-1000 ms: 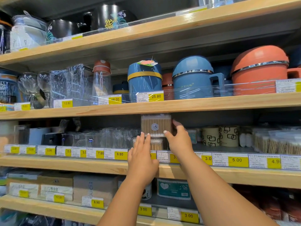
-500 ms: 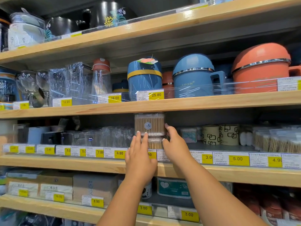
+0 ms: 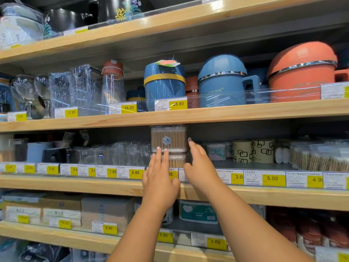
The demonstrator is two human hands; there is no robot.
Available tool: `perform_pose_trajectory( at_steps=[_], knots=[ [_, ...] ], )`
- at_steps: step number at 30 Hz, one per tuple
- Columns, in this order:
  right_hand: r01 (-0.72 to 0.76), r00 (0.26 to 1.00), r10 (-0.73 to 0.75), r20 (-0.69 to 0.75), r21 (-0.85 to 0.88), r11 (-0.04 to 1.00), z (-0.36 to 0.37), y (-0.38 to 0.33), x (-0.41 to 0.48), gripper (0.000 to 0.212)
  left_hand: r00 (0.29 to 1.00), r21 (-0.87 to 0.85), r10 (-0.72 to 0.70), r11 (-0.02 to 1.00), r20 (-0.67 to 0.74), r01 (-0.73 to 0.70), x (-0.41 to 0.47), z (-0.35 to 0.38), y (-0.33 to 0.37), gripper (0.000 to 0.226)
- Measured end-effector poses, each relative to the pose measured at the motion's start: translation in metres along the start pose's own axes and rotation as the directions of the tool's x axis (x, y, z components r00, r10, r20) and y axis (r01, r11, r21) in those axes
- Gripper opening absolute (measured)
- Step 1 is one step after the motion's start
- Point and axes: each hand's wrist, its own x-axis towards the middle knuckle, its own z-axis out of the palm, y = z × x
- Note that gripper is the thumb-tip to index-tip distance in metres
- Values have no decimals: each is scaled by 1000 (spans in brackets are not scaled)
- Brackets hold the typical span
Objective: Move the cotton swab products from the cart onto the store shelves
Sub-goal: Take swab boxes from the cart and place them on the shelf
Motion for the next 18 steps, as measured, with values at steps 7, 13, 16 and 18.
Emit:
perform_pose_trajectory(
  at_steps=[7,13,16,18],
  knots=[
    [-86,988,123,90,-337,937,1,-1,-11,64,999,21,-28,999,19,27,-10,4,3,73],
    [-12,987,77,143,-409,912,-1,4,-11,68,996,30,-67,997,51,65,-19,6,5,70],
    [-2,993,46,112,-367,930,-3,6,-17,76,997,10,-72,997,38,72,-32,3,6,71],
    [15,1000,-17,-6,-284,959,-2,2,-28,76,996,-5,-92,996,9,92,-44,1,3,71]
  ],
)
